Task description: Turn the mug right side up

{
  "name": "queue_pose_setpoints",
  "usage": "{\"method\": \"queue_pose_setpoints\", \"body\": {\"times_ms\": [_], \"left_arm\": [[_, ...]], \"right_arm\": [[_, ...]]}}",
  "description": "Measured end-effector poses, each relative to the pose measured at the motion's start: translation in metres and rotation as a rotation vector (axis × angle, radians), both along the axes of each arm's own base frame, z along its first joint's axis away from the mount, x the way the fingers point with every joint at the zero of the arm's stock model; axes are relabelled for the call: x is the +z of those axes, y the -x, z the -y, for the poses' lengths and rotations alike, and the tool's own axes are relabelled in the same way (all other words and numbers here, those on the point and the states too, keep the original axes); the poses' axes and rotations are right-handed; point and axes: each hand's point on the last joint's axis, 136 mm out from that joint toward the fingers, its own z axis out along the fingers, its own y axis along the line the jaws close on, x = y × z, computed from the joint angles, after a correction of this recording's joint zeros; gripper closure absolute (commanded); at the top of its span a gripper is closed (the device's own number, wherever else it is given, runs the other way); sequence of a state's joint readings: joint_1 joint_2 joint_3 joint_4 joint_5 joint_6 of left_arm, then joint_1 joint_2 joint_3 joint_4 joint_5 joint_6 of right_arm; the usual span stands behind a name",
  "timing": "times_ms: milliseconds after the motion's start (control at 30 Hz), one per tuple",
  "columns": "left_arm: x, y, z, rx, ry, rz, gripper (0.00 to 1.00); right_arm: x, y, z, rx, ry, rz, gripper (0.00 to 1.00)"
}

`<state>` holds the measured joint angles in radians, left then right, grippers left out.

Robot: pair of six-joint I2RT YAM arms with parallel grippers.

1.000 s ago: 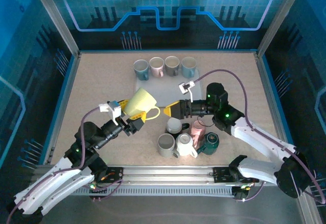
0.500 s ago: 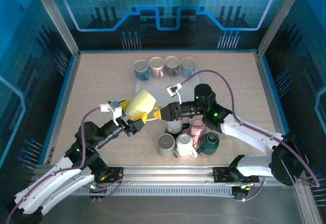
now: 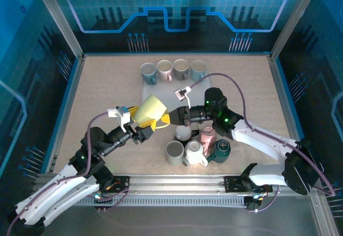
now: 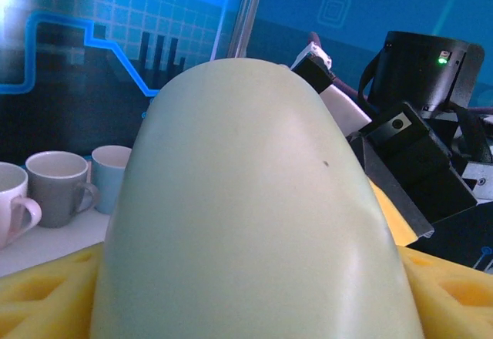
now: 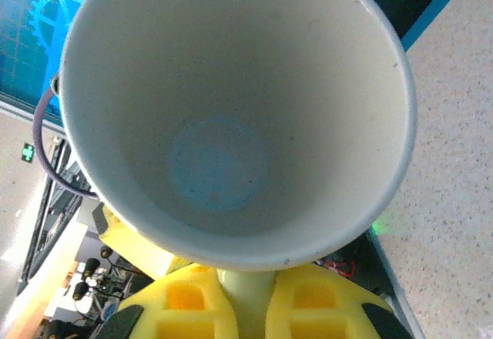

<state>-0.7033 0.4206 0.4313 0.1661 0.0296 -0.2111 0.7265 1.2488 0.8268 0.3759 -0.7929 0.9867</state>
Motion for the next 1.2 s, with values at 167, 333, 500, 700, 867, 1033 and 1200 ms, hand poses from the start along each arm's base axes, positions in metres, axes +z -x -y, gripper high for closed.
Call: {"method": "queue_pose_setpoints", "body": {"times_ms": [167, 333, 500, 700, 867, 1033, 1200], "left_arm": [[0.016, 0.004, -0.025, 0.093, 0.008, -0.002, 0.01], [0.038, 0.011, -0.043, 0.15, -0.025, -0.024, 0.01], [0.031, 0.013, -0.058, 0.211, -0.104, -0.082, 0.01], [0.004, 0.014, -0.084, 0.325, -0.173, -0.183, 0.01], [-0.008, 0.024, -0.105, 0.382, -0.175, -0.218, 0.01], [-0.025, 0.027, -0.115, 0.421, -0.203, -0.287, 0.01], [-0.031, 0.029, -0.117, 0.428, -0.197, -0.316, 0.01]], "right_arm": [[-0.015, -0.026, 0.026, -0.178, 0.11, 0.035, 1.0], [-0.032, -0.045, 0.045, -0.305, 0.288, 0.122, 1.0], [-0.043, -0.067, 0.058, -0.389, 0.448, 0.247, 1.0], [-0.069, -0.099, 0.048, -0.415, 0.662, 0.404, 1.0], [-0.099, -0.124, 0.03, -0.387, 0.801, 0.495, 1.0], [-0.122, -0.156, 0.005, -0.374, 0.905, 0.562, 1.0], [-0.144, -0.185, -0.02, -0.368, 0.979, 0.636, 1.0]]}}
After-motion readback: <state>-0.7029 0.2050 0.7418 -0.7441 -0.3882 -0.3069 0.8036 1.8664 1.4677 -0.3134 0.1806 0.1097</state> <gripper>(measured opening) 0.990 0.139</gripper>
